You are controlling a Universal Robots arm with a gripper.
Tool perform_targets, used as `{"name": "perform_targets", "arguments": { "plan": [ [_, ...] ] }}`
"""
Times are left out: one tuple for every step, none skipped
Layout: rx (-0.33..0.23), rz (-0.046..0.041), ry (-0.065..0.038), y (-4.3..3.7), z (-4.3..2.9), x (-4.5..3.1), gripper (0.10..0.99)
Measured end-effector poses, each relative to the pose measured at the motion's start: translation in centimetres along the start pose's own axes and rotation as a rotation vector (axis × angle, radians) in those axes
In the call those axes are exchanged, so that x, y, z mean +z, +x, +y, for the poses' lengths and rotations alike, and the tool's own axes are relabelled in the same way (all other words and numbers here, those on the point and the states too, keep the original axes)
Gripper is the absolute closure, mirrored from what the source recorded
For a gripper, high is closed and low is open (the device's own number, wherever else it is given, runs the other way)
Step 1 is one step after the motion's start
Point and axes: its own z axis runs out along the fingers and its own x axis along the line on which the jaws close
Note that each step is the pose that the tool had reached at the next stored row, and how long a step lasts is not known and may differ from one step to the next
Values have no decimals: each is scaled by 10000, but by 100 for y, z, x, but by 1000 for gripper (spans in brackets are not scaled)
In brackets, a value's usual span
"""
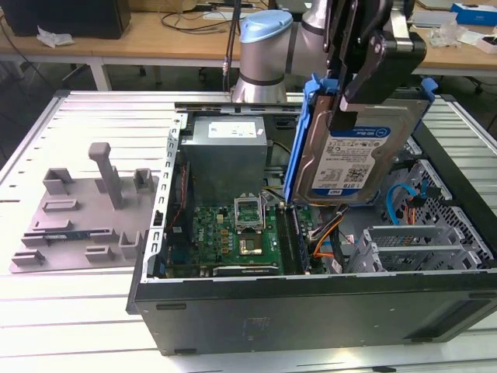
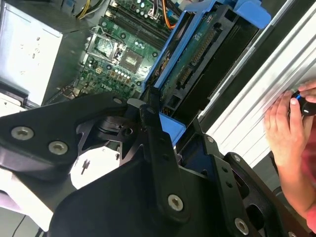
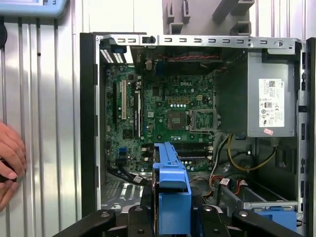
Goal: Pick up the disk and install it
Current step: 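Insert the disk into the insertion slot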
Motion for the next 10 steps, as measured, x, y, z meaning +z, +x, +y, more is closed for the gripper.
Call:
{"name": "perform_targets", "arguments": {
  "plan": [
    [2, 1, 0, 17, -30, -1, 718],
    [4, 0, 1, 25, -45, -1, 718],
    [5, 0, 0, 33, -60, -1, 718],
    [7, 0, 0, 44, -83, -2, 718],
    [7, 0, 1, 59, -114, -2, 718],
    [8, 0, 0, 66, -130, -3, 718],
    [8, 0, 1, 73, -145, -3, 718],
    [8, 0, 0, 86, -172, -3, 718],
    [9, 0, 0, 97, -195, -4, 718],
    [10, 1, 1, 117, -232, -5, 718]
  ]
}}
